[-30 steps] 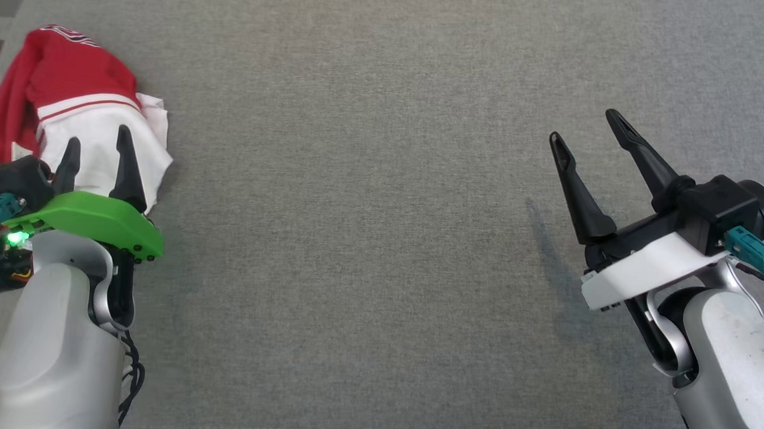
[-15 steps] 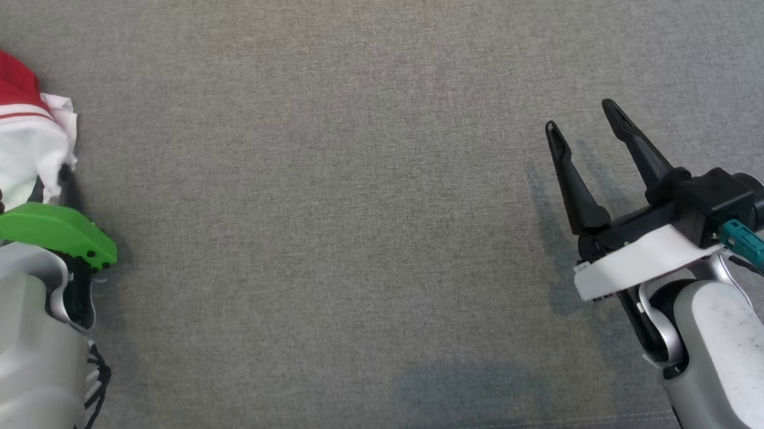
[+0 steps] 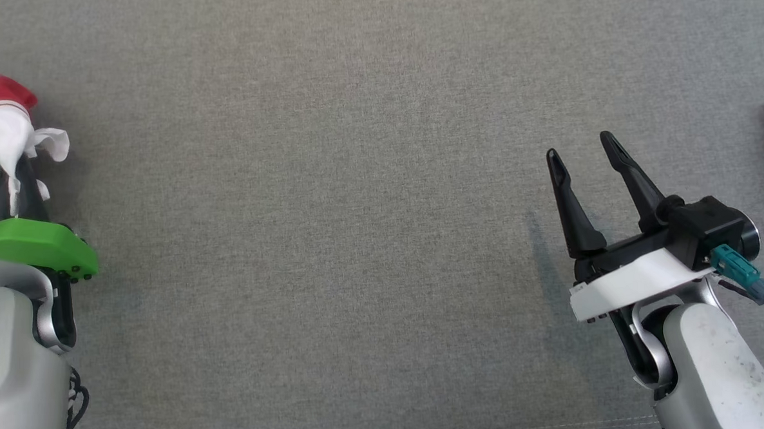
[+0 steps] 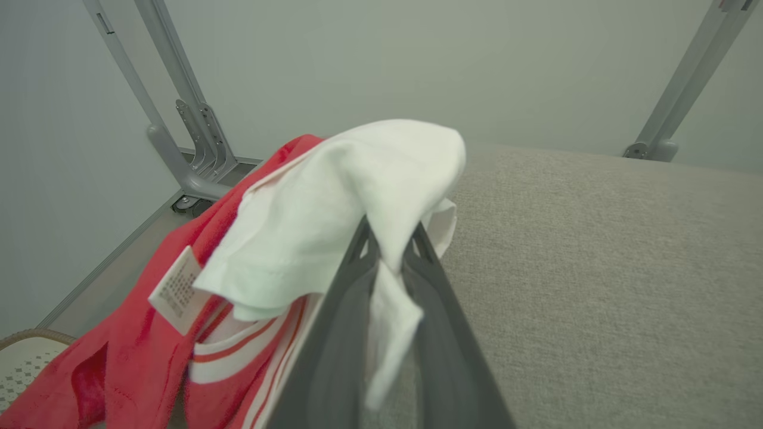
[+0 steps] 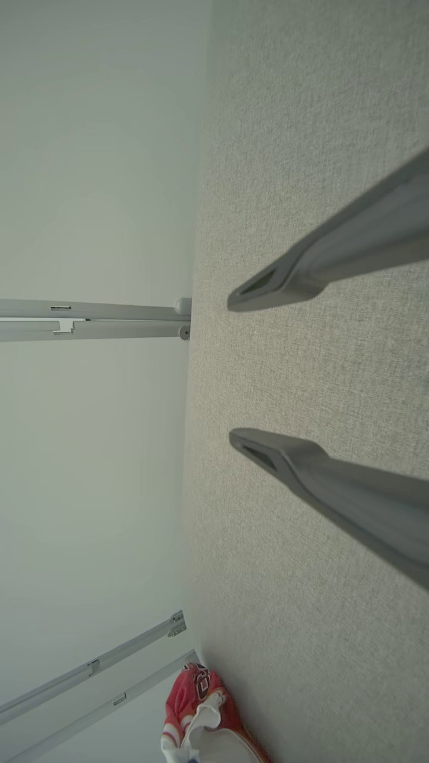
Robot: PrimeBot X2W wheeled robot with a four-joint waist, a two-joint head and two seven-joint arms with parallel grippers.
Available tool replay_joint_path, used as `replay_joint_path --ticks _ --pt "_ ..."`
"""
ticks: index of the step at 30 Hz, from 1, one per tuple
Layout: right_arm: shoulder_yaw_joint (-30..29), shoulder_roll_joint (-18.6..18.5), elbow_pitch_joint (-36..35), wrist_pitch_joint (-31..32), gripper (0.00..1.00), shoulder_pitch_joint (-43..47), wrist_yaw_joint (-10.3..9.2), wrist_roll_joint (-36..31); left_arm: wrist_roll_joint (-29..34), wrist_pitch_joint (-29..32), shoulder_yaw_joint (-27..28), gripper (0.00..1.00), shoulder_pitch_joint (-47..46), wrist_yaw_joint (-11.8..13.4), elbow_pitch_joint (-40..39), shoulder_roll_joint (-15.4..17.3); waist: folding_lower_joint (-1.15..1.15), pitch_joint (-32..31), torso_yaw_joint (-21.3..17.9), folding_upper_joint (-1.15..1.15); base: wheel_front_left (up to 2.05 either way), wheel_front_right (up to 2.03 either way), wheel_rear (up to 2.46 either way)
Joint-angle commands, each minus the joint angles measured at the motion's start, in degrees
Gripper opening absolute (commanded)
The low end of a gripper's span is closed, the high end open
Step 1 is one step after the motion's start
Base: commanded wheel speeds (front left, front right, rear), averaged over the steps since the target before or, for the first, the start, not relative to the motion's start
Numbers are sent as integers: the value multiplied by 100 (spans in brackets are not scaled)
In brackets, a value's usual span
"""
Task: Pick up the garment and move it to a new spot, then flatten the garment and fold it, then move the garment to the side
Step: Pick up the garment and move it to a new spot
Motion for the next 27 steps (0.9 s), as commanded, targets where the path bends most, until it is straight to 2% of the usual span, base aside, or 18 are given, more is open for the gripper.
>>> replay_joint_path --ticks 1,4,5,9,13,17,22,27 --pt "-36 29 41 -59 100 132 -9 17 203 -26 112 0 382 184 -668 72 -1 -410 -83 0 0 0 0" --pt "-54 80 82 -100 100 239 -9 38 434 -24 215 0 991 502 -1715 127 -1 -652 -168 0 0 0 0" --pt "-54 80 82 -100 100 239 -9 38 434 -24 215 0 991 502 -1715 127 -1 -652 -168 0 0 0 0" --pt "-97 128 87 -162 100 391 -9 56 587 64 260 0 1803 925 -3192 222 -1 -894 -349 0 0 0 0" --pt "-137 178 14 -183 100 475 -9 69 776 421 193 0 2531 1308 -4627 277 -1 -967 -562 0 0 0 0" --pt "-158 214 -24 -192 100 479 -9 43 890 754 47 0 3007 1569 -5647 243 -1 -958 -857 0 0 0 0" --pt "-182 219 -57 -187 100 442 -9 21 1049 1023 -425 0 3013 1531 -6154 96 -1 -919 -1275 0 0 0 0" --pt "-154 241 -94 -188 100 378 -9 74 1143 988 -894 0 2572 1338 -5976 -187 -1 -774 -1797 0 0 0 0"
